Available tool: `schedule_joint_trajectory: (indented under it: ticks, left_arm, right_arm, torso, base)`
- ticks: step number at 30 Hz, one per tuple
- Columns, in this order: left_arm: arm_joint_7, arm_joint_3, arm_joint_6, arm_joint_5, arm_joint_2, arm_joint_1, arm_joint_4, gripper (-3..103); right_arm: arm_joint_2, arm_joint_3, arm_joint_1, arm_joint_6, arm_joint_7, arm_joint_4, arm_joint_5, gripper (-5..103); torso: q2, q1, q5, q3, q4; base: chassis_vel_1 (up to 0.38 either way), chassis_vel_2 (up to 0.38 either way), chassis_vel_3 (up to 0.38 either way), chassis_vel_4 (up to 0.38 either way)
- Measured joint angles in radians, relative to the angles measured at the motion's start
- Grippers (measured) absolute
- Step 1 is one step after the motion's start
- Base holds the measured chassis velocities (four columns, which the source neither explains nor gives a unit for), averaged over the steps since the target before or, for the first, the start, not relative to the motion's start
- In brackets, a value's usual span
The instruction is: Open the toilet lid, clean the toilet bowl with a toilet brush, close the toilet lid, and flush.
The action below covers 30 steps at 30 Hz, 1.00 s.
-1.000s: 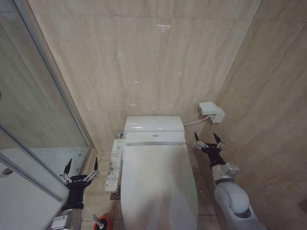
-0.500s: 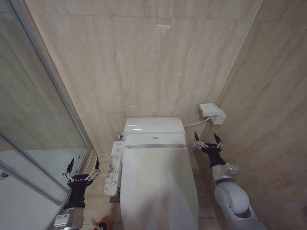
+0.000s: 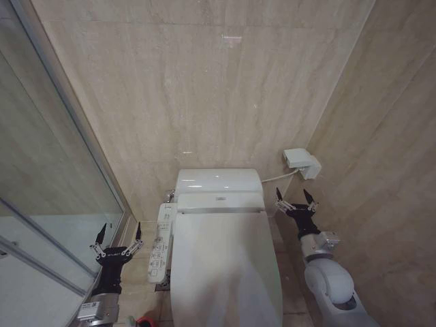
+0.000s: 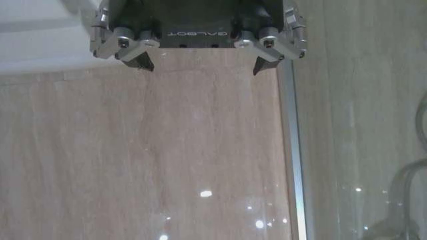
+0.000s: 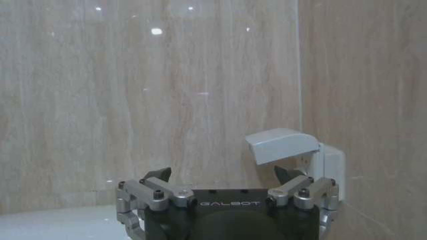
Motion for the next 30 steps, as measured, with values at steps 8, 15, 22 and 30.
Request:
schedule_joint_trajectory:
  ticks: [8,15,22,30]
  left_arm:
    - [0.002,0.0,0.001,-0.002,0.001,-0.007,0.007,100]
    - [0.002,-0.001,0.001,-0.004,0.002,-0.009,0.01,100]
    - [0.003,-0.001,0.002,-0.006,0.003,-0.013,0.014,100]
    - [0.003,0.005,0.002,-0.003,0.001,-0.013,0.015,100]
  right_arm:
    - [0.0,0.0,0.0,0.0,0.0,0.0,0.0,100]
    - [0.0,0.0,0.0,0.0,0.0,0.0,0.0,100]
    - [0.0,0.0,0.0,0.0,0.0,0.0,0.0,100]
    - [0.0,0.0,0.0,0.0,0.0,0.0,0.0,100]
  torso:
    - [0.0,0.0,0.0,0.0,-0.0001]
    - [0.0,0.0,0.0,0.0,-0.0002]
    - [0.0,0.001,0.0002,0.0,0.0004]
    - [0.0,0.0,-0.0001,0.0,-0.0003]
  base:
    - [-0.036,0.046,0.028,-0.025]
    - [-0.007,0.006,0.012,-0.008]
    - [-0.049,0.046,0.053,-0.042]
    - [0.0,0.0,0.0,0.0]
